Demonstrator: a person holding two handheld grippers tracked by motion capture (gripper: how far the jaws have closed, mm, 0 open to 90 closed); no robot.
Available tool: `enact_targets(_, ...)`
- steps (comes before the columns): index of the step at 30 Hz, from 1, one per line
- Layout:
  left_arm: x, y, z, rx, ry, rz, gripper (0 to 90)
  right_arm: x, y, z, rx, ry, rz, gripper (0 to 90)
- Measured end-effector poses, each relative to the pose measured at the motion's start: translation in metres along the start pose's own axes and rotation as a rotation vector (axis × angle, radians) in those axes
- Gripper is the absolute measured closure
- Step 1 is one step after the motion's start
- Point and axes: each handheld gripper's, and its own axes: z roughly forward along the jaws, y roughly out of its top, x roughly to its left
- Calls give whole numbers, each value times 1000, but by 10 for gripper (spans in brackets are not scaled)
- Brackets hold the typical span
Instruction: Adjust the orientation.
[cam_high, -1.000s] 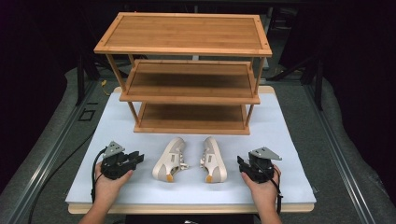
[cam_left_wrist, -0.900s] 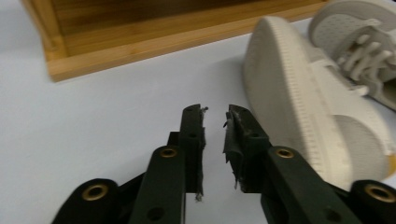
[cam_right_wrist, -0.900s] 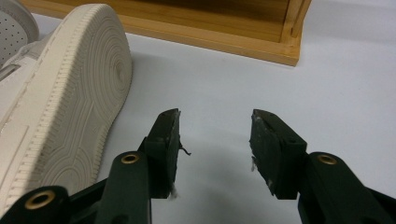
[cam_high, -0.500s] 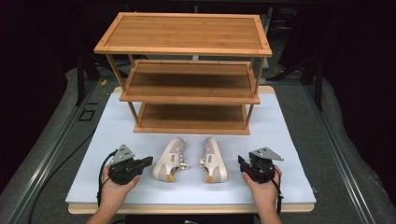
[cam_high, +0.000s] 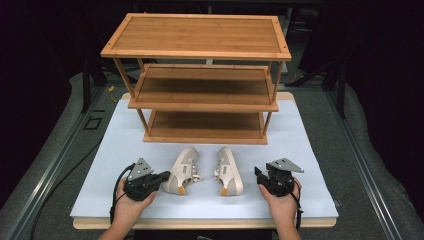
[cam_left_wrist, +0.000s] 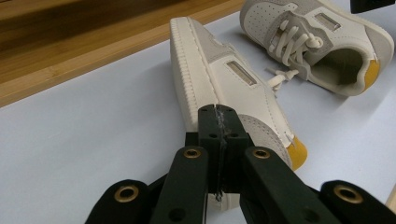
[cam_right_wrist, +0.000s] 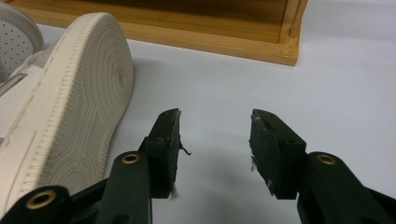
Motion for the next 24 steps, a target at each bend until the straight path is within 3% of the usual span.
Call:
enact_targets(5,4,-1,-1,-1,12,-16,899,1,1,-2,-11,-6,-1,526)
enact_targets(24,24,-7,-3,17,64,-73,900,15,6,-12,-70,50,-15,548)
